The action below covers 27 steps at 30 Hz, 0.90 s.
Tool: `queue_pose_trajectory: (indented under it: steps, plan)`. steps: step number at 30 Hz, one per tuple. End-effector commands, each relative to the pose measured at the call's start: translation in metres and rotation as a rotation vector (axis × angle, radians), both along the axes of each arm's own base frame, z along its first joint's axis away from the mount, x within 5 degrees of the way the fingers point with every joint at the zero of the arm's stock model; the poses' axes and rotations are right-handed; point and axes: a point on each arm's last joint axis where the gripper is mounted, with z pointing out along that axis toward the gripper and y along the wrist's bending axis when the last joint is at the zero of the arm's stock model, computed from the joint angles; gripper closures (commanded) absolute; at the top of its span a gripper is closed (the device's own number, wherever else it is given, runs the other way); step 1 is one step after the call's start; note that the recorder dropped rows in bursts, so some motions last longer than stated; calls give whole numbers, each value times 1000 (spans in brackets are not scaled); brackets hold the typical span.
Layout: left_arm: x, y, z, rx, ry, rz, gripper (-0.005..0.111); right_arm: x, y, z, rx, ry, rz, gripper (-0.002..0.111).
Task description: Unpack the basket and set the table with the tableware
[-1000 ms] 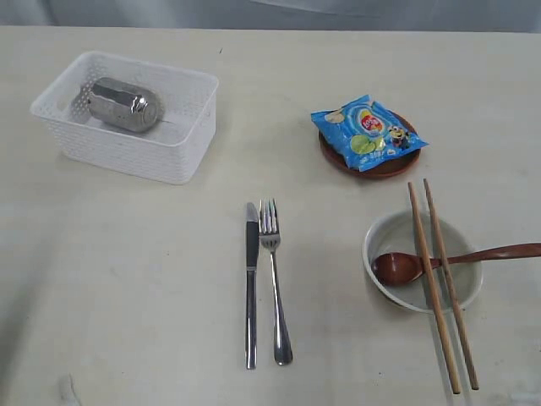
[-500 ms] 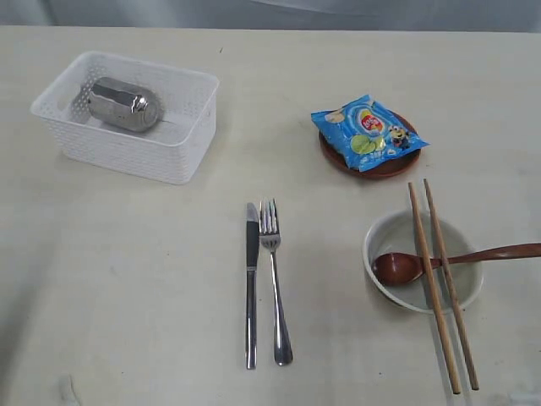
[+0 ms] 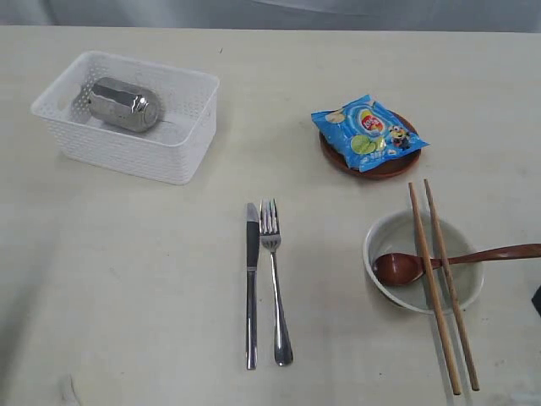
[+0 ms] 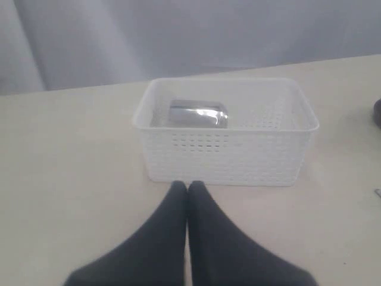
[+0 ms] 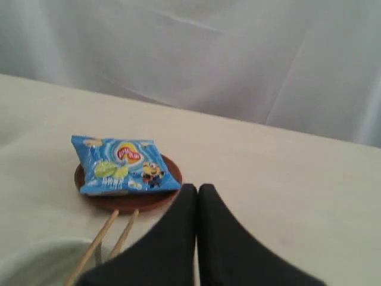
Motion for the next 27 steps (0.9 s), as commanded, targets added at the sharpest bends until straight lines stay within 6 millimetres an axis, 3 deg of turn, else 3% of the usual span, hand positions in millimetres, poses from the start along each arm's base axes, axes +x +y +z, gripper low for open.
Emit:
queue_pose_trajectory:
  steps: [1, 27]
  plan:
    - [0, 0, 0, -5, -4, -5, 107, -1, -1, -7, -5, 67, -12, 108]
    - [0, 0, 0, -5, -4, -5, 107, -1, -1, -7, -5, 65, -12, 108]
